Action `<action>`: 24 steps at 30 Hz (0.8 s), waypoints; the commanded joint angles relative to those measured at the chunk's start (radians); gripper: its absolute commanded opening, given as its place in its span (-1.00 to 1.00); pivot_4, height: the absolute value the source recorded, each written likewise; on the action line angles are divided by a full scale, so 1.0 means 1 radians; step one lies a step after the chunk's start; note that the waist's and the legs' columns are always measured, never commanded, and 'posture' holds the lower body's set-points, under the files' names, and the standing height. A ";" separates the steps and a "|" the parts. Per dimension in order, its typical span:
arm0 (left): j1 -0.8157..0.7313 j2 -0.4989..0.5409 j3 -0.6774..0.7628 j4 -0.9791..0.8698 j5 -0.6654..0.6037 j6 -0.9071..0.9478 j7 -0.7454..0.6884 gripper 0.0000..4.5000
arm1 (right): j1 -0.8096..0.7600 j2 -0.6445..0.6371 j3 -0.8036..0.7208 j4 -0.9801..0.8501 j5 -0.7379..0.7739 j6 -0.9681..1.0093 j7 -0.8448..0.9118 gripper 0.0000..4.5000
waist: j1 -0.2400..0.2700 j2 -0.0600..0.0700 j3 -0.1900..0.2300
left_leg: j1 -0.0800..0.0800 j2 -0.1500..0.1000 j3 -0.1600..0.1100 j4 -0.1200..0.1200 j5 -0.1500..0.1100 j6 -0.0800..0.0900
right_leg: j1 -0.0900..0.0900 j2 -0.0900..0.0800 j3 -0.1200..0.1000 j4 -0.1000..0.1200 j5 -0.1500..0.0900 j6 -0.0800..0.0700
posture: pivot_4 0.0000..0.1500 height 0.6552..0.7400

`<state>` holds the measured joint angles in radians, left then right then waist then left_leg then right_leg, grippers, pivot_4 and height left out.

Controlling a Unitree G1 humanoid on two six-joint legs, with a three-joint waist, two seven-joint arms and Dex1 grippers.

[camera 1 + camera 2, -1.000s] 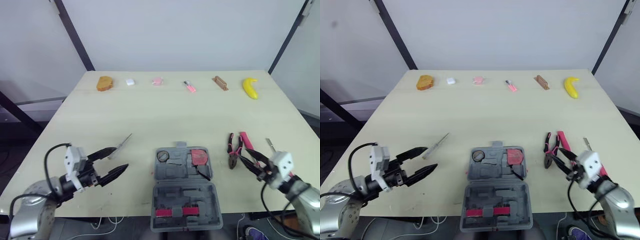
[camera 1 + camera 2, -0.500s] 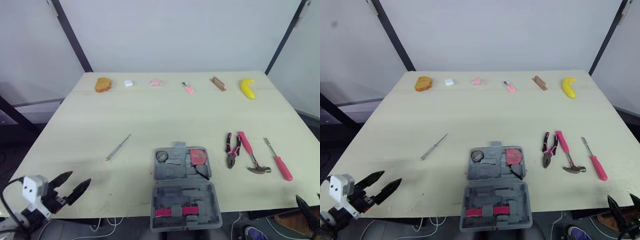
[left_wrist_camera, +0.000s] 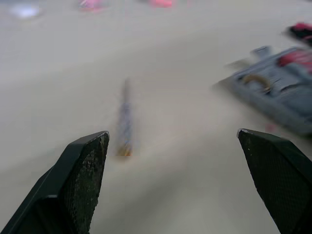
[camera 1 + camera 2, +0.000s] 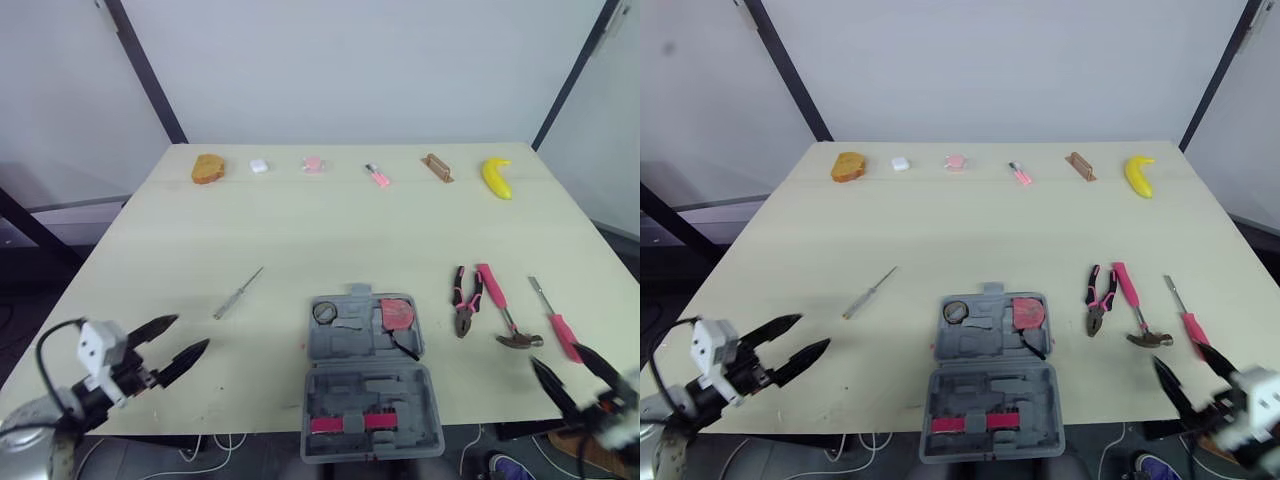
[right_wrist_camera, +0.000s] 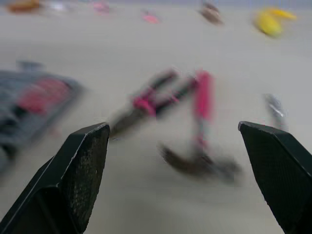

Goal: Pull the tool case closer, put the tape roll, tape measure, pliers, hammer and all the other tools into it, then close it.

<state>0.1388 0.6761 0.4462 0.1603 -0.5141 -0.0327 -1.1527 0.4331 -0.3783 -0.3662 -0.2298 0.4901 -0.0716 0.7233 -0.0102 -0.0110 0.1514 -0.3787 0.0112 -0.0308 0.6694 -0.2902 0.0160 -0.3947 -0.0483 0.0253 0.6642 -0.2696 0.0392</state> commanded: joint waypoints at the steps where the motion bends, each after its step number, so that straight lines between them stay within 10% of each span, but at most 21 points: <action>1: -0.051 0.035 -0.056 -0.074 -0.012 0.024 -0.046 1.00 | -0.074 0.000 0.073 -0.090 -0.066 0.095 -0.111 0.97 | 0.000 0.000 0.000 | 0.000 0.000 0.000 0.000 0.000 0.000 | 0.000 0.000 -0.001 0.000 0.000 0.000 | 1.00 1.00; 24: -0.429 0.103 -0.360 -0.355 -0.102 0.263 -0.248 1.00 | -0.321 0.255 0.293 0.128 -0.396 0.281 -0.615 0.97 | -0.008 0.002 0.002 | -0.001 -0.001 -0.001 0.000 0.000 0.000 | -0.002 0.009 -0.004 0.002 0.000 0.000 | 1.00 1.00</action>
<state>-0.2761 0.7738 0.0748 -0.1573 -0.5885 0.2197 -1.3983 0.1173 -0.1278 -0.0473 -0.1062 0.0957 0.2263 0.1266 -0.0180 -0.0089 0.1535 -0.3800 0.0099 -0.0325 0.6693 -0.2901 0.0159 -0.3965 -0.0393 0.0215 0.6663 -0.2695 0.0394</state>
